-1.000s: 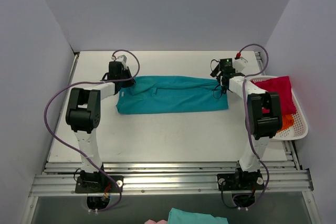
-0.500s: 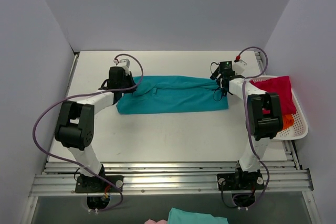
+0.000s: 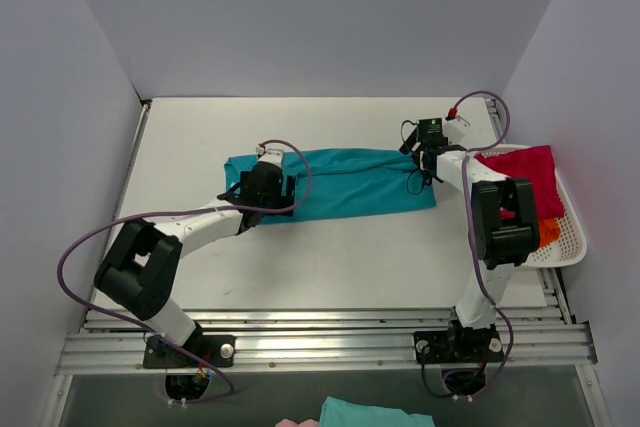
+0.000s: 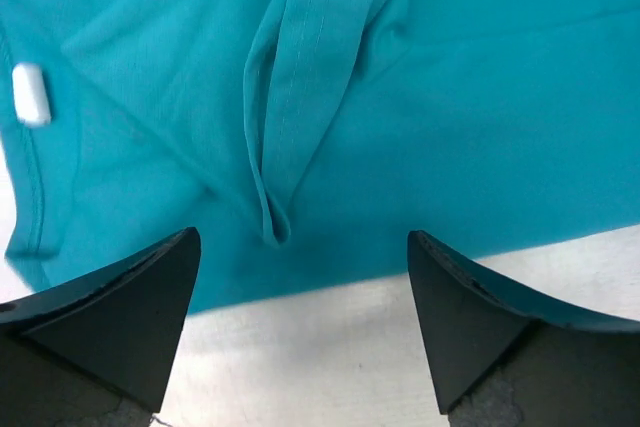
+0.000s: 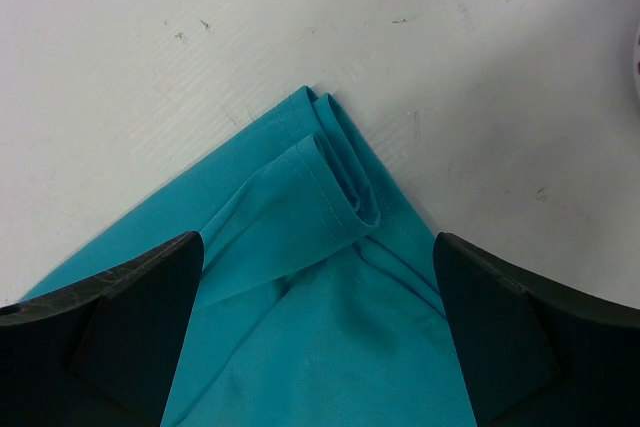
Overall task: Fold and stack the t-shirts
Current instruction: Fold the tshirt
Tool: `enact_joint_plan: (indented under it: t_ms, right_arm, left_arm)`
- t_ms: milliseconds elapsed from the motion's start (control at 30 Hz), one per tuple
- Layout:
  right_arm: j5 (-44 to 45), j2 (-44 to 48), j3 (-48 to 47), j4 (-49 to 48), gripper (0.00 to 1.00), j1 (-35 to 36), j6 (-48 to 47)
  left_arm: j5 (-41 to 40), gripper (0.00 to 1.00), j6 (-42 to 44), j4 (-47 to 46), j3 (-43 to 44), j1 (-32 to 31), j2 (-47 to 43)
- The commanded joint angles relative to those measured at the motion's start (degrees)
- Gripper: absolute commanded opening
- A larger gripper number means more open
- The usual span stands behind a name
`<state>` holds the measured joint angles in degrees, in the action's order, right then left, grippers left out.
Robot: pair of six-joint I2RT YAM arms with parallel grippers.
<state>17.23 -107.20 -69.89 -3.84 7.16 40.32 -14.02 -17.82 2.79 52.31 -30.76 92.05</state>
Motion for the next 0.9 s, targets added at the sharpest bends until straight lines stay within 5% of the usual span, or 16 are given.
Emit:
enact_joint_plan:
  t_ms: [0,167,333,633,867]
  right_arm:
    - [0.3,3.4,0.4,-0.6,0.95,0.0,0.0]
    - [0.3,3.6,0.5,-1.1,0.95,0.0,-0.1]
    - [-0.8,3.5,1.0,-2.7,0.95,0.2,-0.1]
    - [-0.4,2.2,0.1,-2.5,0.95,0.4,-0.9]
    - [0.1,1.1,-0.5,-2.3,0.95,-0.8,-1.3]
  left_arm:
    - [-18.3,0.94,-2.6,8.1,1.3,-4.3,-1.0]
    - [-24.8,0.94,-9.4,7.7,-1.4,-4.7,-2.7]
    - [-23.7,0.94,-6.5,-0.4,-2.3,-3.4,-3.9]
    - [6.2,0.95,-0.7,-8.0,16.7,7.7,12.6]
    - [18.4,0.98,-0.8,-5.6,27.8,11.2,24.0]
